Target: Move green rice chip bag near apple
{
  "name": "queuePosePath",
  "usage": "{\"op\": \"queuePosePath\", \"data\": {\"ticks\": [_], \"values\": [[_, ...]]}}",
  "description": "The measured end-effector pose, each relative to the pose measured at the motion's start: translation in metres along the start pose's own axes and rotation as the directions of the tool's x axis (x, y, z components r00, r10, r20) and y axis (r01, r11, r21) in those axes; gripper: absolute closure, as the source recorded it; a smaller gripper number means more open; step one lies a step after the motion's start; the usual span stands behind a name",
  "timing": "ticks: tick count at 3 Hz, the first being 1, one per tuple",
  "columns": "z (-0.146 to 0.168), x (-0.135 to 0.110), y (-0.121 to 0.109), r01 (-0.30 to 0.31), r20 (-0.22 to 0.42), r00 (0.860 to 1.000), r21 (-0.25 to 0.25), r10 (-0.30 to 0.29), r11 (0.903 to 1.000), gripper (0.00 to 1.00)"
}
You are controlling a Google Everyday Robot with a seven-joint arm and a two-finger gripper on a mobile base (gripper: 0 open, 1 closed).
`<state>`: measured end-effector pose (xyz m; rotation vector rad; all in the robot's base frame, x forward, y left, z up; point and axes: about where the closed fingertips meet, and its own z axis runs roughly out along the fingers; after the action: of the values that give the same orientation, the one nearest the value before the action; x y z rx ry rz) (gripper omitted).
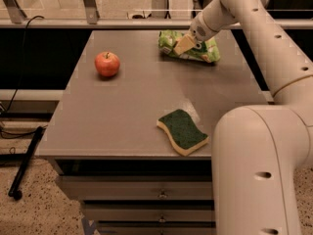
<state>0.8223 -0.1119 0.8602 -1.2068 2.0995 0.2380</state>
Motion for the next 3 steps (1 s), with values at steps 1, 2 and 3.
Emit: {"op": "queuePosePath", "data": {"ticks": [1,2,3], "values": [[-0.0136,-0.0027,-0.0042,0.014,0.031,0.999,0.014,-0.015,0.9998,0.95],[-0.0113,-0.0023,-0.0034,0.014,0.03,0.999,0.011,-0.015,0.9998,1.0],[-0.0111,-0.0022,-0.0034,0.014,0.03,0.999,0.01,-0.015,0.9998,1.0]]}}
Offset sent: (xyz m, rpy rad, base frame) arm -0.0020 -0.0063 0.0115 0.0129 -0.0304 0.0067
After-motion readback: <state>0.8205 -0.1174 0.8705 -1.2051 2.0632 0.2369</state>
